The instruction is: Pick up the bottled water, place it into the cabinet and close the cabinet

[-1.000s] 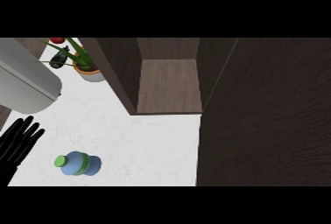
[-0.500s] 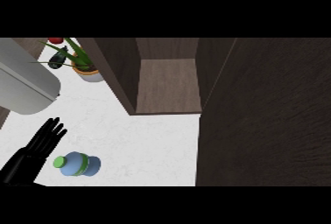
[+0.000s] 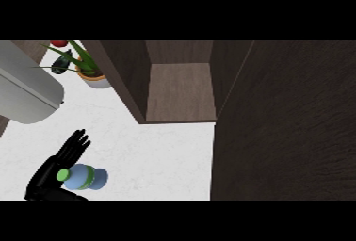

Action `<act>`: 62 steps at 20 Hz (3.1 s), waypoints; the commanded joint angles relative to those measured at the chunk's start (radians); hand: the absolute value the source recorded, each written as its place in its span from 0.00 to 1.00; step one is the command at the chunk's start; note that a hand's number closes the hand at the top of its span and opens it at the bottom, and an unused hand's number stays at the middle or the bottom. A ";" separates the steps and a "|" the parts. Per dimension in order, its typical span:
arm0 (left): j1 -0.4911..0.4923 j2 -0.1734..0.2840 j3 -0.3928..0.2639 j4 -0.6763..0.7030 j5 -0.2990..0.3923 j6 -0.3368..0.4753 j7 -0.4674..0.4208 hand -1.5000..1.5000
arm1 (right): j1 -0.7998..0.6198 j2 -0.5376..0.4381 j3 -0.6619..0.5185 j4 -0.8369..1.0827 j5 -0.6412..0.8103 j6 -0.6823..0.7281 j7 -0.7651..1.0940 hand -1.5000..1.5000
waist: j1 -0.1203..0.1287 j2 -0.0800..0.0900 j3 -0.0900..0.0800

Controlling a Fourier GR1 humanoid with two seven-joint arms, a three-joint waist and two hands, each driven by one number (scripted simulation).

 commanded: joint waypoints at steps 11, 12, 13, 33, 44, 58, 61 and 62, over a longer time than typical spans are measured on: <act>-0.147 -0.038 -0.059 0.441 -0.169 0.056 -0.392 1.00 | 0.149 -0.058 0.023 -0.139 0.027 0.011 -0.075 0.00 | -0.001 -0.002 0.001; -0.212 -0.020 -0.056 0.507 -0.186 0.061 -0.421 1.00 | 0.096 -0.041 0.052 -0.119 0.051 -0.006 -0.048 0.00 | -0.004 0.003 -0.001; -0.148 -0.011 -0.085 0.461 -0.217 0.085 -0.461 1.00 | 0.138 -0.079 -0.033 -0.155 -0.013 0.012 -0.075 0.00 | -0.002 -0.001 0.000; -0.236 -0.233 -0.074 0.409 -0.211 0.475 -0.537 1.00 | 0.155 -0.093 0.003 -0.155 -0.015 -0.042 -0.078 0.00 | 0.023 -0.004 0.003; -0.310 -0.245 -0.424 0.193 0.115 0.665 -0.293 1.00 | 0.180 -0.143 -0.053 -0.118 -0.061 -0.010 -0.136 0.00 | 0.010 -0.006 0.003; -0.626 -0.245 -0.598 0.230 0.290 0.995 -0.026 1.00 | 0.165 -0.121 -0.131 -0.107 -0.131 -0.014 -0.152 0.00 | -0.002 0.003 0.003; -0.725 -0.245 -0.629 0.300 0.361 1.039 -0.002 1.00 | 0.187 -0.125 -0.122 -0.070 -0.105 0.019 -0.205 0.00 | -0.019 0.004 0.002; -0.750 -0.245 -0.589 0.288 0.328 1.026 0.059 1.00 | 0.196 -0.135 -0.151 -0.098 -0.136 0.023 -0.192 0.00 | -0.003 0.001 0.003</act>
